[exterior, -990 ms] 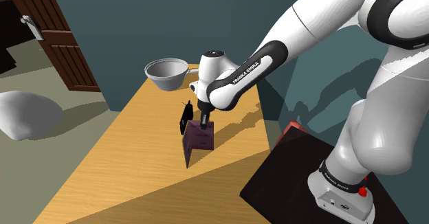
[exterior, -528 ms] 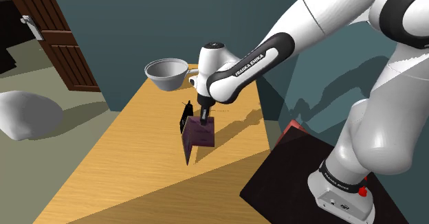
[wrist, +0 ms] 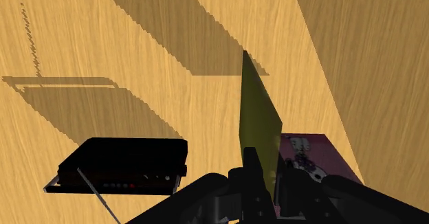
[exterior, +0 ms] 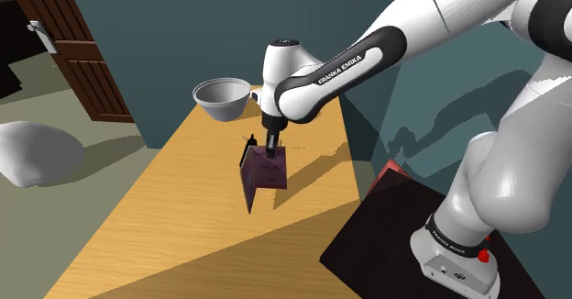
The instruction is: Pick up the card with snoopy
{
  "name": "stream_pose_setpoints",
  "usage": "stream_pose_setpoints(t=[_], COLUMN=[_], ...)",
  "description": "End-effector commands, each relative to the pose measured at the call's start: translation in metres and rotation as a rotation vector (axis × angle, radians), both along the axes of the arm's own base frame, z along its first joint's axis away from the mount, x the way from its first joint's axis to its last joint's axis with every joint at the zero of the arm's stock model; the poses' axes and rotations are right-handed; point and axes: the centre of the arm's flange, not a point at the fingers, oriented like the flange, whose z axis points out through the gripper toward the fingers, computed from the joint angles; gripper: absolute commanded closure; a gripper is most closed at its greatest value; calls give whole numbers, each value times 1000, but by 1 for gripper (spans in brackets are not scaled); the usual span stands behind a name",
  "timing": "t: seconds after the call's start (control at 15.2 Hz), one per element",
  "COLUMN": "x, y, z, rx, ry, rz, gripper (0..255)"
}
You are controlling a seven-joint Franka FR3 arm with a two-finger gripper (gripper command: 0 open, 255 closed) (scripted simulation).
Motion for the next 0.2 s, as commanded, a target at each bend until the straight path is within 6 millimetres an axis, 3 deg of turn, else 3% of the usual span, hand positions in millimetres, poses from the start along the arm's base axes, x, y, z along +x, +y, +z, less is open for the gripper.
stream_pose_setpoints(t=[0.0, 0.13], x=[0, 0], y=[-1, -1], z=[11, 12], rx=[0, 0], ry=[0, 0], rz=[0, 0], gripper=[255, 255])
